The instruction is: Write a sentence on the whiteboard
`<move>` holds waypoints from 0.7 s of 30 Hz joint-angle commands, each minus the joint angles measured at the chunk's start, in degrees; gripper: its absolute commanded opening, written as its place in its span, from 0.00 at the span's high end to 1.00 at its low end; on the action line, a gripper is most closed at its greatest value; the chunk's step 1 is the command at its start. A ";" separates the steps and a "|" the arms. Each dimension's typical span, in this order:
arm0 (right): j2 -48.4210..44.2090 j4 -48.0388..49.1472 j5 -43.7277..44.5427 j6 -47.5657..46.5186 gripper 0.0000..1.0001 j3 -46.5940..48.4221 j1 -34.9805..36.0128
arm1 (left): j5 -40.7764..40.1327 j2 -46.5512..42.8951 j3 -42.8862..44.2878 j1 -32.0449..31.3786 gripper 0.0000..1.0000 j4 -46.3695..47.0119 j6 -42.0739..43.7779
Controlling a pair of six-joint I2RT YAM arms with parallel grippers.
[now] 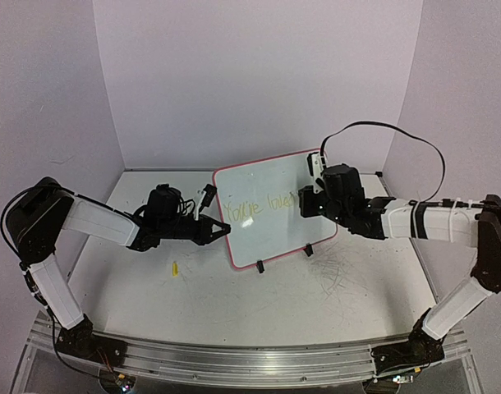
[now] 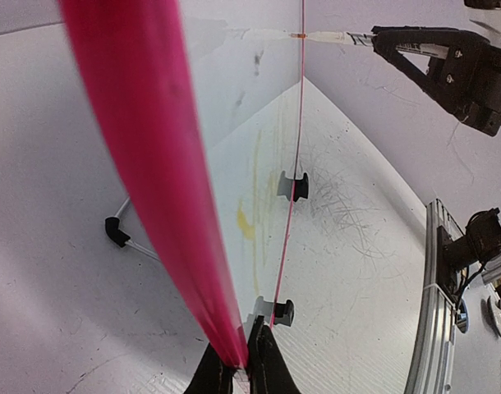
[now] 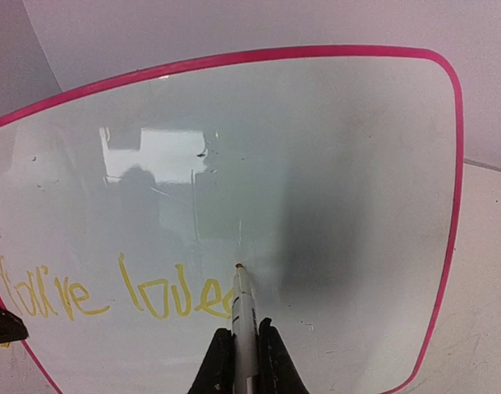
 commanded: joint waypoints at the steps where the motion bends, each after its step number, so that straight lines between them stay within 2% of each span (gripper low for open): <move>1: 1.87 1.97 1.66 -0.78 1.00 3.27 -0.56 | -2.85 1.24 -1.02 -0.44 1.00 -9.07 4.45; 10: 1.98 1.99 1.64 -1.08 1.00 4.37 -0.67 | -2.93 1.42 -0.72 -0.45 1.00 -9.07 4.58; 21: -1.39 0.21 -0.40 0.58 1.00 -1.29 -0.58 | -3.06 1.48 -0.79 -0.46 1.00 -9.08 4.63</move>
